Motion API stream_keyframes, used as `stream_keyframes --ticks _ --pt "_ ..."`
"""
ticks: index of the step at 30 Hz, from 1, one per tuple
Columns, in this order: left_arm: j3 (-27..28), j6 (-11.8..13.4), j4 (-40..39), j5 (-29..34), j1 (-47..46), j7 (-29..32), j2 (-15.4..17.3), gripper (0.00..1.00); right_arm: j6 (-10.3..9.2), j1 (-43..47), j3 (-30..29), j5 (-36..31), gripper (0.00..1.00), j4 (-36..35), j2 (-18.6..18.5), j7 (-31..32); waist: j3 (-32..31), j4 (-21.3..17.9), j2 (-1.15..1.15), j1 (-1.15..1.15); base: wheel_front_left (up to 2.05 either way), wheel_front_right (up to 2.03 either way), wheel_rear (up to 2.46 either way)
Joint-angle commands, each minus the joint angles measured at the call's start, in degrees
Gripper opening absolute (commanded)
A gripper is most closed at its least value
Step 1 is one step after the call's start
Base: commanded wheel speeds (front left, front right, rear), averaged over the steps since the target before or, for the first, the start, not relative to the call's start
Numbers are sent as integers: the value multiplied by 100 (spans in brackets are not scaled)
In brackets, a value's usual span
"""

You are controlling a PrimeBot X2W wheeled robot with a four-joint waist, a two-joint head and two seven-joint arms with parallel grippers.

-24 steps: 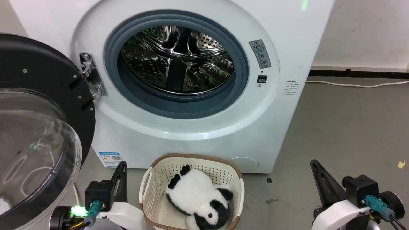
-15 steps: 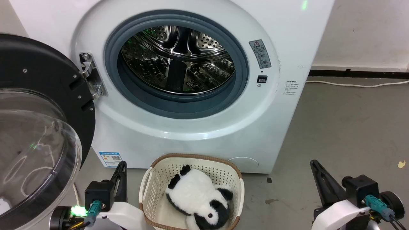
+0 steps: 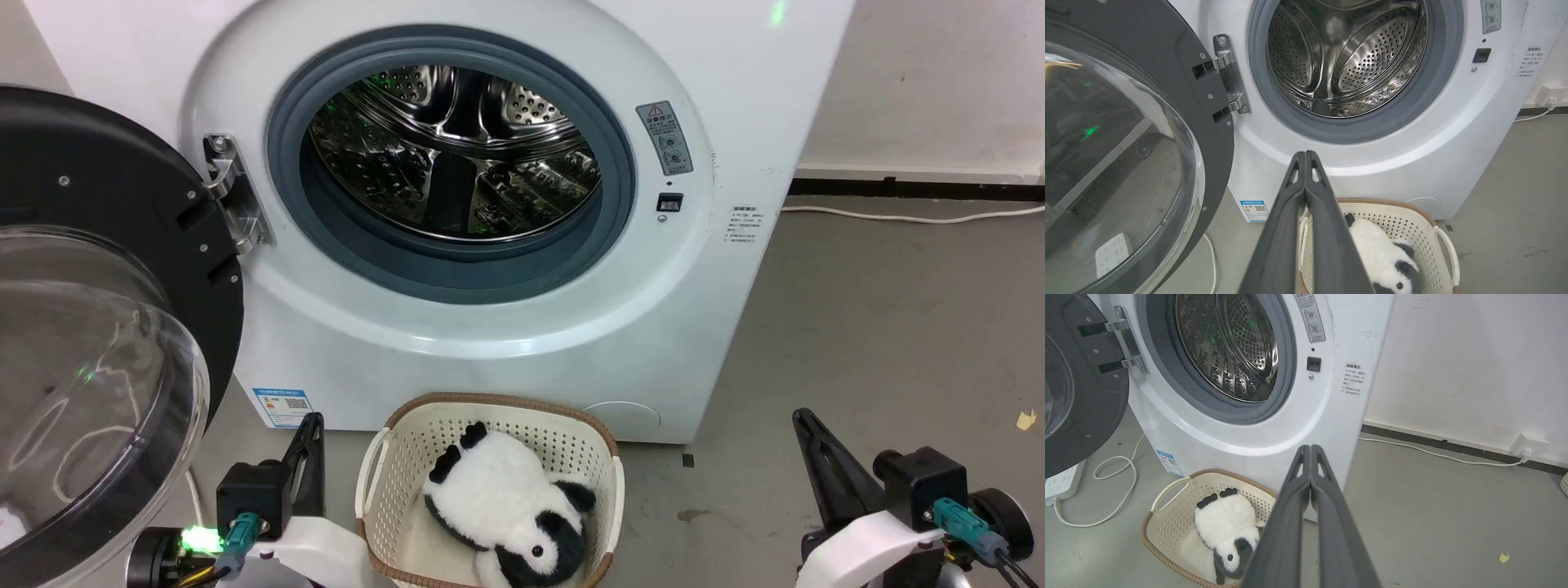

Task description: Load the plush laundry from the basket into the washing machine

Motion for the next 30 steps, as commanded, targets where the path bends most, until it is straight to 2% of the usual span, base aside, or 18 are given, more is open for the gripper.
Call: stream_keyframes --ticks 1,7,8,21,30 --pt "1 16 -25 9 -88 1 0 0 -5 -67 -4 -43 0 -26 -1 3 0 0 0 0 0 0 0" --pt "1 16 -25 9 -88 1 0 0 -5 -67 -4 -43 0 -26 -1 3 0 0 0 0 0 0 0" --pt "-2 0 0 0 0 0 0 100 0 0 -1 0 100 0 0 0 0 0 0 0 0 0 0" --pt "-42 -5 -36 -5 12 -92 2 100 0 24 -34 112 100 -19 0 -92 7 -26 0 0 0 0 0" --pt "-88 -50 -56 -5 -24 -212 69 100 -1 -10 -106 228 100 -113 0 -212 235 -158 0 0 0 0 0"
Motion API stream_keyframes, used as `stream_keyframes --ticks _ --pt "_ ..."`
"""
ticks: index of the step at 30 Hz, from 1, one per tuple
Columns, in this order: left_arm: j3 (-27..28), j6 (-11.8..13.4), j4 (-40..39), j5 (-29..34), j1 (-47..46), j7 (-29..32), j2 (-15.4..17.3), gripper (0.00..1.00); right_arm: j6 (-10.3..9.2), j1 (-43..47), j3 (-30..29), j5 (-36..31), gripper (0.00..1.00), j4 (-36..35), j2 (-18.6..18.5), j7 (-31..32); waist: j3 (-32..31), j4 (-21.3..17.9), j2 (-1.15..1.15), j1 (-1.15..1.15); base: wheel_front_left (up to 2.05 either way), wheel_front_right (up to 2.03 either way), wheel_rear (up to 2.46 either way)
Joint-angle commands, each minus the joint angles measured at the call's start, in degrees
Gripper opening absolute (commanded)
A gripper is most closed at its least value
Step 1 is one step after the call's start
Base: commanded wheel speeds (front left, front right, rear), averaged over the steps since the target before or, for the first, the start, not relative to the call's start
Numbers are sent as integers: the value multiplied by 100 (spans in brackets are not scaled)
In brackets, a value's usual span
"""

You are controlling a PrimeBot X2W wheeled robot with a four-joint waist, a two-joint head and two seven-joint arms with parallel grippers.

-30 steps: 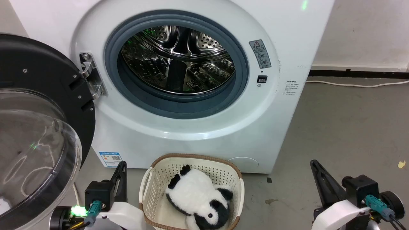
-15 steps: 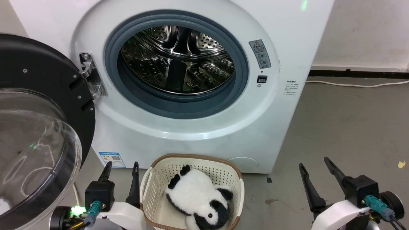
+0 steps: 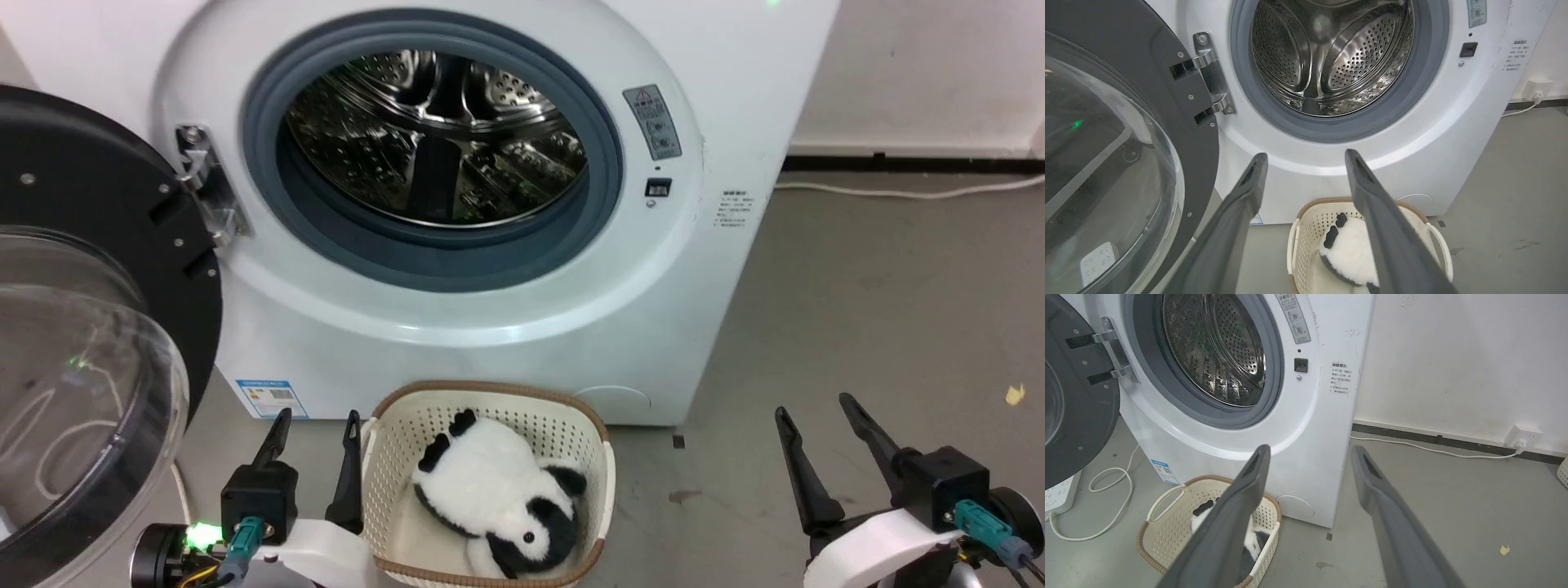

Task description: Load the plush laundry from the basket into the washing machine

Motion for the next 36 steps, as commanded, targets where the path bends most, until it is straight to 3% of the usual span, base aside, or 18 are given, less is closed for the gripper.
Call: stream_keyframes --ticks 1,20,36 --pt "-2 -32 -41 -5 -28 -49 41 100 -1 -13 -19 56 100 -40 0 -48 46 -31 0 0 0 0 0" --pt "-97 -176 141 -46 -390 -277 387 100 -2 -227 2 372 100 -249 0 -275 939 -390 0 0 0 0 0" --pt "-659 -302 1185 -294 -1002 -234 832 100 -2 -387 65 649 100 -366 -1 -490 1653 -727 0 0 0 0 0"
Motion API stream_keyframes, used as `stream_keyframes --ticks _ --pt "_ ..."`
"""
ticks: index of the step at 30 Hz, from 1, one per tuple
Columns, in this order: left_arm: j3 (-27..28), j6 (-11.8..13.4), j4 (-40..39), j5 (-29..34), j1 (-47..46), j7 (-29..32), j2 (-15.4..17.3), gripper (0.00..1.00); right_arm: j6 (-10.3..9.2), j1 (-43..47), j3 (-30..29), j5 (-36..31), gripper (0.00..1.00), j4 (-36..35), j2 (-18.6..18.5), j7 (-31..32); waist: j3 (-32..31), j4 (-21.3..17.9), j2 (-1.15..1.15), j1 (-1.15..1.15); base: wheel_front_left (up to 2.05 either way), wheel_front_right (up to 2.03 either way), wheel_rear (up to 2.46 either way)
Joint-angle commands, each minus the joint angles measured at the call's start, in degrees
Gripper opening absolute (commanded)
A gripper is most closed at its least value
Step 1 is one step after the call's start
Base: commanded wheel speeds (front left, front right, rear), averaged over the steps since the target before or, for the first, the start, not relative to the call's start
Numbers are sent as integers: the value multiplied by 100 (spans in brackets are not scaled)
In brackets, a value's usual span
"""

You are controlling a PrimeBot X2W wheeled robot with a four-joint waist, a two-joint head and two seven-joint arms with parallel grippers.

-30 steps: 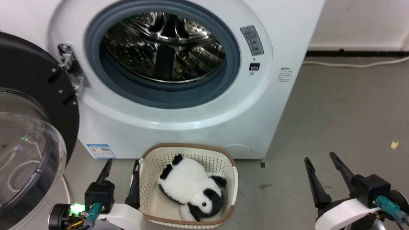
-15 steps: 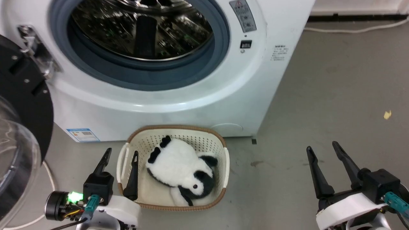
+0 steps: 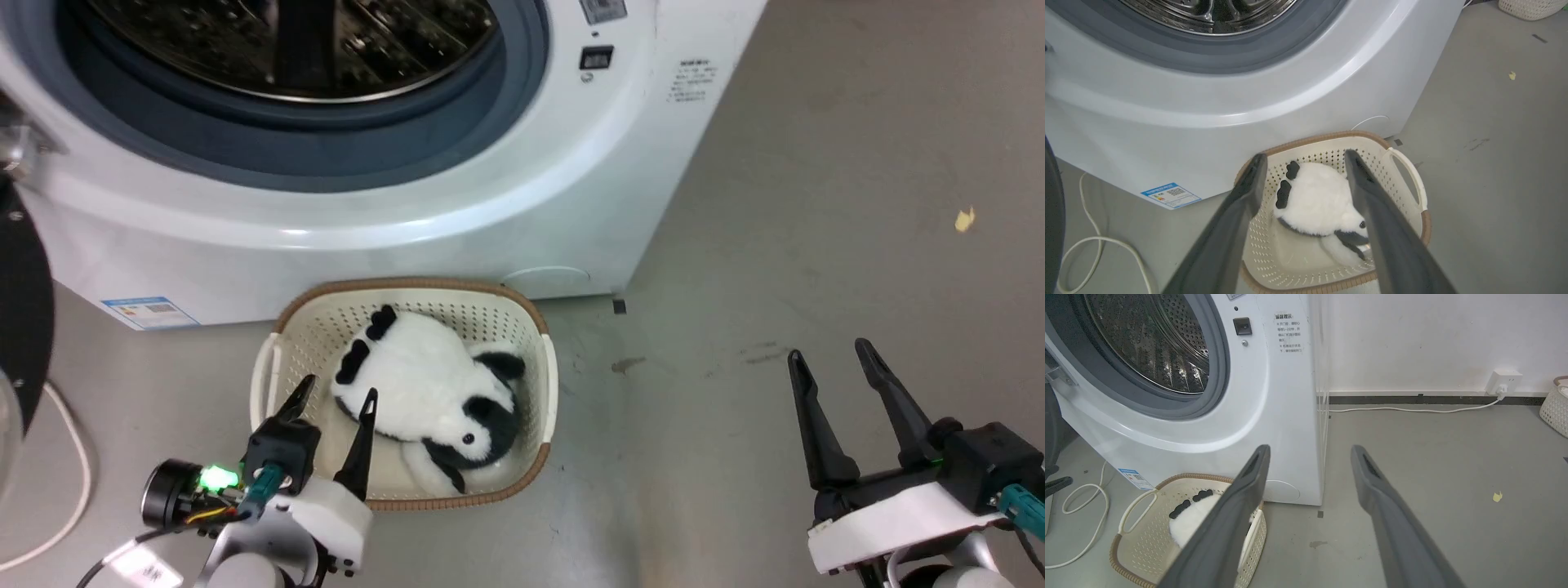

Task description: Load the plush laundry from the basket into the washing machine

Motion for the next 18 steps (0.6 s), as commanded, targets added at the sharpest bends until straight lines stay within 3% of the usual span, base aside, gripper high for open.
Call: stream_keyframes --ticks 1,18 --pt "-70 -23 85 -41 -133 20 78 100 -2 -122 10 63 100 -47 -1 -51 84 -55 0 -1 0 0 0" --pt "-1090 -123 1103 -592 -1215 252 688 100 -3 -271 139 369 100 -197 -1 -254 826 -438 0 -1 0 0 0"
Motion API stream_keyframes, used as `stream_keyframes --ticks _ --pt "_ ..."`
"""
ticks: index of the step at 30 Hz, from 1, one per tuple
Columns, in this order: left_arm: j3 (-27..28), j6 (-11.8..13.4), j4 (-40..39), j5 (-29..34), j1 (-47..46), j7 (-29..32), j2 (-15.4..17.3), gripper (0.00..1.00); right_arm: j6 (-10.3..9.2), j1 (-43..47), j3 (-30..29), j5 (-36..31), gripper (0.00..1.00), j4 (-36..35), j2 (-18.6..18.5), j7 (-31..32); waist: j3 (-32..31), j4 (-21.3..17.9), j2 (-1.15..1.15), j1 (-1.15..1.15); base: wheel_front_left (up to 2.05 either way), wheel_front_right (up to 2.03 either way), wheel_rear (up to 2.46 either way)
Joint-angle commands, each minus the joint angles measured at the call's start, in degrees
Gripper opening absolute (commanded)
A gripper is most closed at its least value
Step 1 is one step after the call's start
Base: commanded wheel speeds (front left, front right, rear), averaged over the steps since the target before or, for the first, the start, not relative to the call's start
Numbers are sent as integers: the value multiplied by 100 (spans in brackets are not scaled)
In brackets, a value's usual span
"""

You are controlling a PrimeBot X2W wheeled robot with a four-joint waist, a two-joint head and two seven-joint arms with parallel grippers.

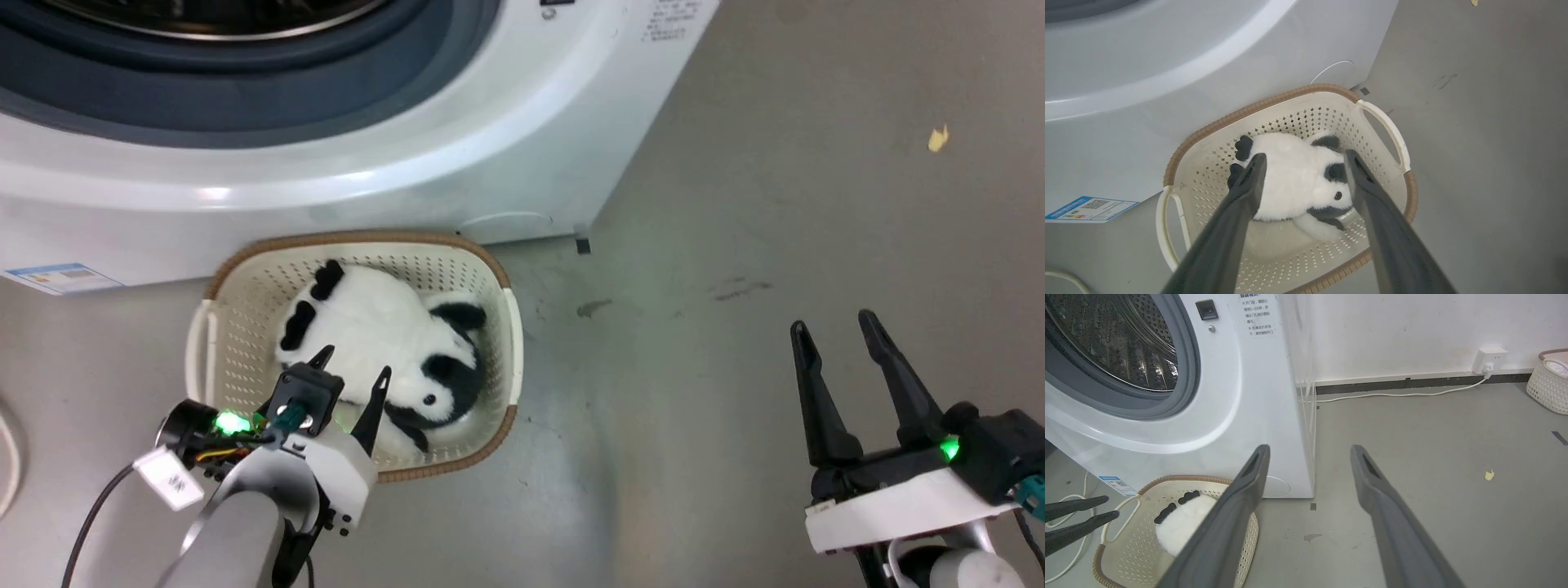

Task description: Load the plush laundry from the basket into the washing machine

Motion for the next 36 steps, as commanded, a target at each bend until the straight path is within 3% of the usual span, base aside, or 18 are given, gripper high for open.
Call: stream_keyframes --ticks 1,18,36 --pt "-121 -25 113 -79 -175 51 94 100 -3 -114 25 74 100 -54 -1 -64 123 -94 0 0 0 0 0" --pt "-992 -61 1348 -543 -1485 1068 1052 100 -4 -292 246 616 100 -112 -1 -267 997 -714 0 0 0 0 0" --pt "-1669 -57 2304 -732 -2947 2107 1620 100 -5 -396 419 1208 100 -279 -1 -483 1948 -1322 0 0 0 0 0"
